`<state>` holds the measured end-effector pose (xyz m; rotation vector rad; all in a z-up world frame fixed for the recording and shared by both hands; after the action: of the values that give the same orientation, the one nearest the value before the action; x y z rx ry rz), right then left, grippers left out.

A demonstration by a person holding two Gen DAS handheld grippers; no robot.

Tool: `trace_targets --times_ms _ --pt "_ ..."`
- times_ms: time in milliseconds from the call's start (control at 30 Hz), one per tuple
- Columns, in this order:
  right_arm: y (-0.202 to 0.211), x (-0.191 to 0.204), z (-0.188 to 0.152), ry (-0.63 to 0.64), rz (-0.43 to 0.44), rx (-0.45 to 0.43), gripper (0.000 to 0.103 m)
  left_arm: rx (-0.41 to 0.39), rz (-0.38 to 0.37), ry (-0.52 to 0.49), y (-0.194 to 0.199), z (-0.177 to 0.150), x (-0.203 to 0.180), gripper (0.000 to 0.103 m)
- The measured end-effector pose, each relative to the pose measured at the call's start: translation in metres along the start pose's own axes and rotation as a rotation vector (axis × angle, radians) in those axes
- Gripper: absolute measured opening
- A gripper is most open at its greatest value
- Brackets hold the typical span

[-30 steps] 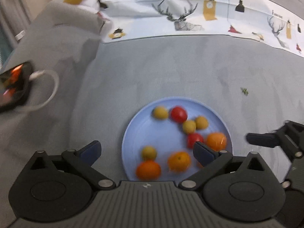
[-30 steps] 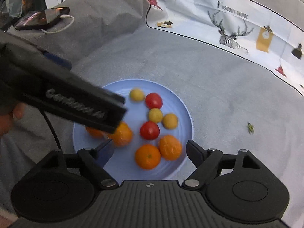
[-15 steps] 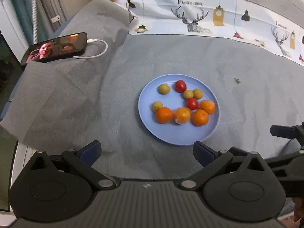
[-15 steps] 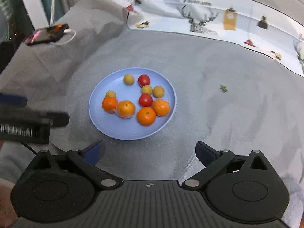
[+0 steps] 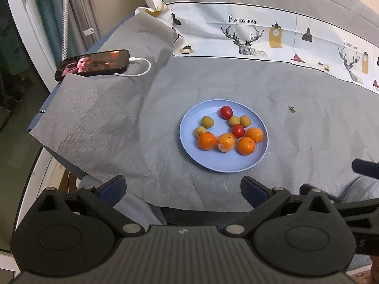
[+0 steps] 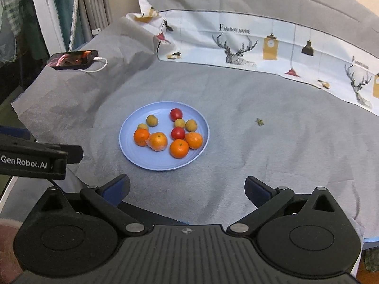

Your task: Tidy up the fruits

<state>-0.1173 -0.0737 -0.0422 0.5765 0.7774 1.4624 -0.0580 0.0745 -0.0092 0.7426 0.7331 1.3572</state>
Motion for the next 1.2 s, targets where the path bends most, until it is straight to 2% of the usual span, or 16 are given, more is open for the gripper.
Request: trace_targets --times_ms 133,600,1200 --pt "0.011 -0.003 -0.004 -0.012 -0.040 -0.018 0.102 -0.017 0.008 -0.018 0.007 -0.005 -0.004 0.103" --pt "0.030 0.005 -0.006 0.013 -0.048 -0.082 0.102 -0.013 0.036 -0.028 0.015 -0.013 -0.003 0.103" --pt "0.033 0.008 -0.005 0.017 -0.055 -0.093 0.102 -0.018 0.029 -0.039 0.016 -0.014 -0.004 0.103"
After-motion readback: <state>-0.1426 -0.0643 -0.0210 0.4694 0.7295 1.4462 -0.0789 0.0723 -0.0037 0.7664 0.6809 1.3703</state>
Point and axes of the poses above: each gripper's, at about its wrist camera, not at the fingertips, and y roughly against the way its jaws point, x to its left, z to its top, the point moved 2 cm from there along -y, roughly the way its jaws point, and after that the axes turned 14 degrees about y, right-handed, at the moved point
